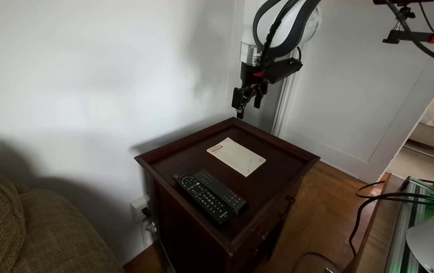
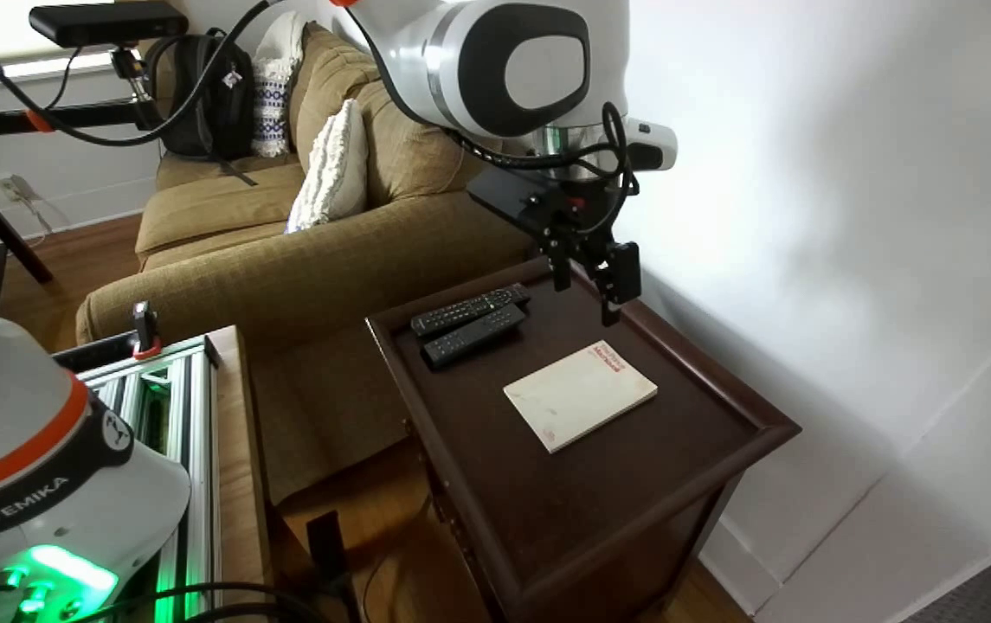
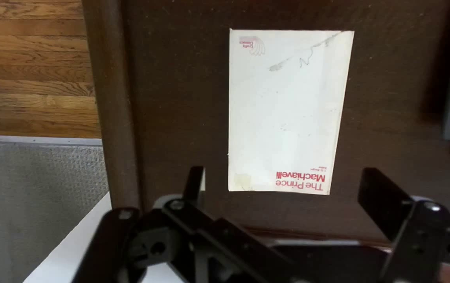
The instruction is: Rotate the book on the worktop clockwise once
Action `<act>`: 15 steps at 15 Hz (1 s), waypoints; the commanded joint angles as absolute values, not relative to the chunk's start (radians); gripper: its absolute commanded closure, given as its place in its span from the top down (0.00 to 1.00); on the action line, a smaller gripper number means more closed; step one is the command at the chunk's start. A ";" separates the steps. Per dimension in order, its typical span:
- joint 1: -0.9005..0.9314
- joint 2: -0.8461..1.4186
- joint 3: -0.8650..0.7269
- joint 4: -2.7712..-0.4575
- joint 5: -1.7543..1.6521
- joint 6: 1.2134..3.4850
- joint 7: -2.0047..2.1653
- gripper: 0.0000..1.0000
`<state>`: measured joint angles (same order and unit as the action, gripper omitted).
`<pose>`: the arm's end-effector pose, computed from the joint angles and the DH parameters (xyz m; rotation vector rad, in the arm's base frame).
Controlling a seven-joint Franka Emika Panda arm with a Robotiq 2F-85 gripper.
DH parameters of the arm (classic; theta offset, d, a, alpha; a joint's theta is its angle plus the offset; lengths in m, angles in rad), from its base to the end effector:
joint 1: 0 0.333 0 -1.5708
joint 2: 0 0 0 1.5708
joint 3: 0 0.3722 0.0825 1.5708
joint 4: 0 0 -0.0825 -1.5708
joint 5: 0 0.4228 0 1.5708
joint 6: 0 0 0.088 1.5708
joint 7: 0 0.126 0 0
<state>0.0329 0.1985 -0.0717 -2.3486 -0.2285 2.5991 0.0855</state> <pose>0.5533 -0.0194 0.2564 3.0030 0.1057 0.0814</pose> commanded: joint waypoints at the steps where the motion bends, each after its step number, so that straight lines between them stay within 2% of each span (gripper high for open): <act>1: 0.030 0.118 -0.073 -2.399 -0.247 2.563 0.112 1.00; 10: 0.002 -0.005 -0.066 -2.465 -0.222 2.544 0.134 1.00; 15: 0.000 0.045 -0.057 -2.422 -0.224 2.576 0.116 1.00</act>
